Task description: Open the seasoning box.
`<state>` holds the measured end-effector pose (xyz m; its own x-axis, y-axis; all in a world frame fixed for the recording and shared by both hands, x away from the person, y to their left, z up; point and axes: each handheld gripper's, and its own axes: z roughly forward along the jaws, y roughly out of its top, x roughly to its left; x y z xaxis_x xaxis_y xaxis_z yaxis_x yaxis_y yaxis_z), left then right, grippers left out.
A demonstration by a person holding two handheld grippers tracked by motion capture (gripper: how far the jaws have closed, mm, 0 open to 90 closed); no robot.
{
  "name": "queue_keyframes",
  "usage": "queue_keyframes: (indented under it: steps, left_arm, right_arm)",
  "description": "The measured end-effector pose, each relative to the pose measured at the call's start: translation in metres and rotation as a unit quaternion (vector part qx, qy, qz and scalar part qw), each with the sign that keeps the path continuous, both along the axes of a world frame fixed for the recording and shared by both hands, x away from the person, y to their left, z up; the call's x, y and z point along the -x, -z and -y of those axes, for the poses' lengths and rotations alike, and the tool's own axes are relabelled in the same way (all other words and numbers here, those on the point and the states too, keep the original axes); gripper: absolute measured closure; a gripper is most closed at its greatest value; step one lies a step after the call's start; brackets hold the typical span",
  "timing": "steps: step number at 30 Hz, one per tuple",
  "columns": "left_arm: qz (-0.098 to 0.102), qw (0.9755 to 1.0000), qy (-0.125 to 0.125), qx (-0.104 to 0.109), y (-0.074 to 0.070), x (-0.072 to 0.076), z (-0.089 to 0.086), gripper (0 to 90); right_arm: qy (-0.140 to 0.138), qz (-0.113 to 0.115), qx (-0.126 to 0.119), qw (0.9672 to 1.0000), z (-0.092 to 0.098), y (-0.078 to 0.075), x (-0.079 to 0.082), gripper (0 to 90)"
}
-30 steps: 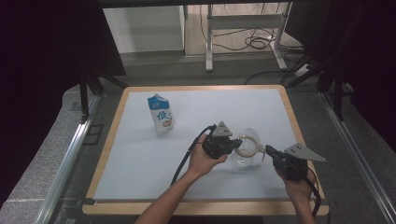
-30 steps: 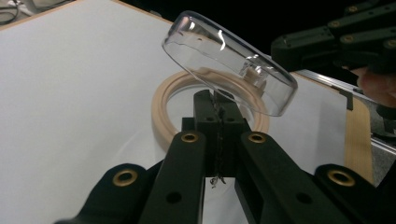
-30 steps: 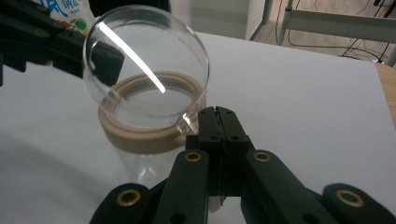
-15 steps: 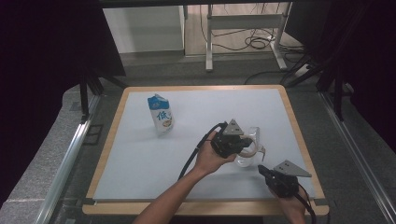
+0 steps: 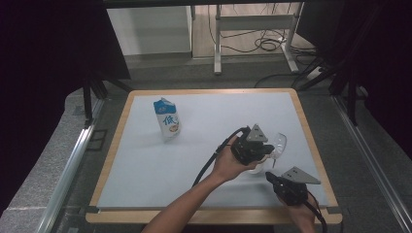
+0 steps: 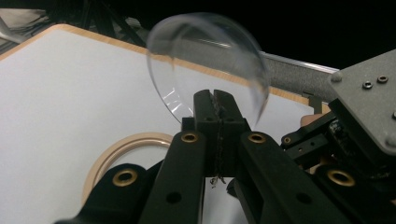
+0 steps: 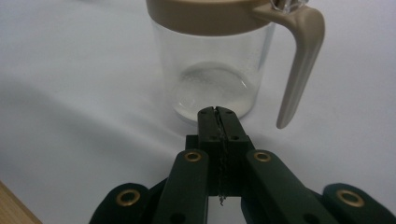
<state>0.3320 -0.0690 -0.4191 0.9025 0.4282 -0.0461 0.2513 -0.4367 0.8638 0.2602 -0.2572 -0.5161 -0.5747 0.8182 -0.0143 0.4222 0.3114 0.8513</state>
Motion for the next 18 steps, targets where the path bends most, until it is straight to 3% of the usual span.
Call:
queue_keyframes:
  steps: [5, 7, 11, 13, 18]
  left_arm:
    - [0.007, 0.9999, -0.008, 0.002, 0.000, 0.001, -0.011, 89.7]
    - [0.010, 0.9998, -0.014, 0.009, 0.000, 0.002, -0.024, 87.1]
    - [-0.001, 0.9994, -0.024, 0.024, 0.003, 0.003, -0.052, 84.9]
    - [-0.009, 0.9990, -0.035, 0.024, 0.006, 0.006, -0.069, 76.7]
    - [-0.022, 0.9971, -0.063, 0.037, 0.017, 0.014, -0.113, 45.1]
  right_arm:
    - [-0.009, 0.005, -0.001, 0.9999, -0.005, 0.000, 0.001, 90.0]
    - [-0.009, 0.007, -0.003, 0.9999, -0.008, -0.001, 0.002, 90.0]
    - [-0.021, 0.015, -0.012, 0.9996, -0.016, -0.004, 0.007, 89.8]
    - [-0.028, 0.021, -0.016, 0.9993, -0.020, -0.006, 0.009, 87.6]
    - [-0.054, 0.036, -0.003, 0.9979, -0.040, -0.005, 0.015, 65.3]
